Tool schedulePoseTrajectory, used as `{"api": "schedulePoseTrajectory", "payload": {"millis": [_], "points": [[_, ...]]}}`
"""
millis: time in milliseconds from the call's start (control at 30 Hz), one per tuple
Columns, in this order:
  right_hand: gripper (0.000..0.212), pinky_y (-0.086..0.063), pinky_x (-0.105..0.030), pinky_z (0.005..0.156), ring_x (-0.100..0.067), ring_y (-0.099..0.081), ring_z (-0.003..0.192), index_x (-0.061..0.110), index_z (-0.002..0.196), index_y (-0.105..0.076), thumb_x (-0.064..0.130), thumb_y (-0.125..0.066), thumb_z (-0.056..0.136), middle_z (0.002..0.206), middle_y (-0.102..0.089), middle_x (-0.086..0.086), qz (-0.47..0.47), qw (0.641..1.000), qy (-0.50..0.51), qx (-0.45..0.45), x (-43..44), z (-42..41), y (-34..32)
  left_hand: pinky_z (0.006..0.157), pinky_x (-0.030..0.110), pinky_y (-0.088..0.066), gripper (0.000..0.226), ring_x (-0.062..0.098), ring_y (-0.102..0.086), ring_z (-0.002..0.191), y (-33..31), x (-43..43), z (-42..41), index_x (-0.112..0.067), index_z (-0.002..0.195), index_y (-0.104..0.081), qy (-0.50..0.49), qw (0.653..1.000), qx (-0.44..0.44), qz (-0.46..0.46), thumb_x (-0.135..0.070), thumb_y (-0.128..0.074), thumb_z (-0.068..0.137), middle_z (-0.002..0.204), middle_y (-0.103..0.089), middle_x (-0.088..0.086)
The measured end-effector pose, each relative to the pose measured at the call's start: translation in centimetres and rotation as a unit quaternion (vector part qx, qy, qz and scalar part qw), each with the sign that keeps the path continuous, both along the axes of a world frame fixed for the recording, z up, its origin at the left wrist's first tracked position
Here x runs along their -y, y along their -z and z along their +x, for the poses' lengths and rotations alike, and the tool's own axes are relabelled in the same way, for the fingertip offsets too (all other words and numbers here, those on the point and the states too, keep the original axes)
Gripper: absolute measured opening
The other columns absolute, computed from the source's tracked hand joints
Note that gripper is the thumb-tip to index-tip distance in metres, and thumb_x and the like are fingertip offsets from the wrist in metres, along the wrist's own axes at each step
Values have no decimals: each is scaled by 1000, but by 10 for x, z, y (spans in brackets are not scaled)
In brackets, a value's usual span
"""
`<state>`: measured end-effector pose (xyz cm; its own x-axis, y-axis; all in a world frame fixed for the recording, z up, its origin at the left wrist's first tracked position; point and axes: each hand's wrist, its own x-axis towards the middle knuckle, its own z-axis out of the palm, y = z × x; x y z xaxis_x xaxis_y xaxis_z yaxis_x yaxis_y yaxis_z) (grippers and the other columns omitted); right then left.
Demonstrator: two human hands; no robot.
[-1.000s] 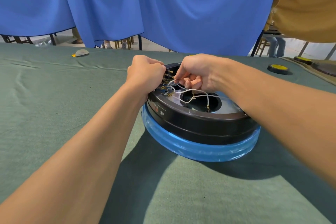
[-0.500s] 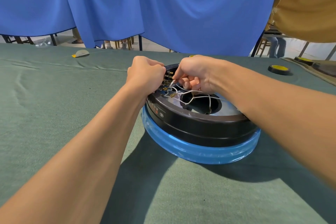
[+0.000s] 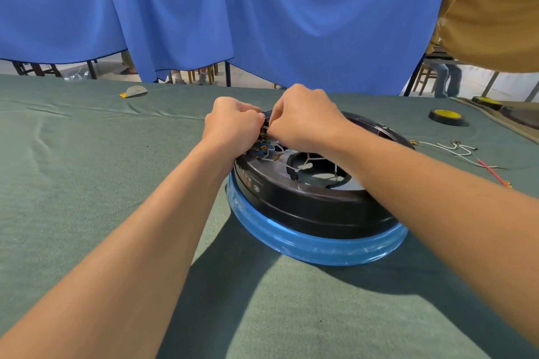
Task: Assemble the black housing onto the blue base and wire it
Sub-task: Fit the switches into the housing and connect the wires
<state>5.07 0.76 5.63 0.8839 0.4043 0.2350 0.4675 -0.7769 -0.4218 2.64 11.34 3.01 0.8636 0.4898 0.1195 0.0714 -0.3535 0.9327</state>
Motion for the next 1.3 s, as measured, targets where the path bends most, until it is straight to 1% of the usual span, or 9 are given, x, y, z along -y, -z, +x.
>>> {"api": "schedulePoseTrajectory", "payload": {"millis": [133,267,333,500,633,767,933,1133,1300], "points": [[16,-54,-29,67,-22,-63,81,13,103,-71,17,-63,89,89,-67,-7,5,999,2,-36,3,3,4,86,39,-58,25,22,-67,96,-1,1,-1,-13,119,-69,-2,1000,4,-1,-14,-55,98,109,-69,8],[18,-57,-38,82,-22,-62,90,10,104,-71,14,-63,89,97,-68,-8,22,999,-2,-35,6,4,3,87,38,-57,25,22,-66,97,-1,2,-1,-13,120,-69,-3,1000,3,-3,-14,-55,98,111,-69,8],[18,-56,-39,85,-23,-62,93,10,105,-71,12,-61,90,100,-68,-8,18,999,-2,-33,7,5,3,88,39,-57,25,21,-66,97,-1,2,-2,-13,120,-69,-3,1000,3,-4,-14,-55,98,111,-69,8],[16,-53,-32,74,-19,-62,87,10,103,-73,9,-63,91,97,-69,-7,5,999,-31,-20,10,4,5,89,41,-57,24,22,-66,97,-1,2,-4,-13,117,-70,0,1000,6,-1,-14,-55,98,109,-69,8],[16,-56,-34,75,-20,-60,89,9,101,-74,11,-72,85,96,-68,-8,2,999,-37,1,9,4,7,87,41,-58,24,23,-66,97,-1,2,-3,-13,117,-70,-3,1000,2,-3,-14,-55,98,109,-69,8],[13,-58,-39,75,-22,-60,82,9,97,-71,10,-70,85,91,-65,-9,-18,998,-29,55,5,5,10,90,42,-56,24,25,-66,99,-1,2,-3,-12,116,-71,-2,1000,4,1,-13,-55,98,110,-69,9],[15,-55,-37,75,-25,-59,87,10,101,-69,13,-68,86,96,-63,-11,-41,994,-28,93,4,3,11,91,43,-56,26,25,-66,100,-2,2,-4,-12,118,-70,2,1000,5,3,-13,-55,98,110,-69,9],[11,-56,-36,76,-23,-60,89,9,98,-72,10,-67,87,96,-66,-10,2,999,0,47,4,4,10,87,38,-56,24,20,-64,96,0,0,-3,-15,116,-71,0,1000,3,13,-16,-55,98,109,-69,5],[14,-54,-38,87,-23,-59,99,6,98,-72,16,-68,89,97,-69,-9,59,998,29,-22,7,8,7,89,41,-57,25,22,-66,95,-1,0,-3,-15,116,-71,-2,1000,3,13,-15,-55,97,107,-69,6]]}}
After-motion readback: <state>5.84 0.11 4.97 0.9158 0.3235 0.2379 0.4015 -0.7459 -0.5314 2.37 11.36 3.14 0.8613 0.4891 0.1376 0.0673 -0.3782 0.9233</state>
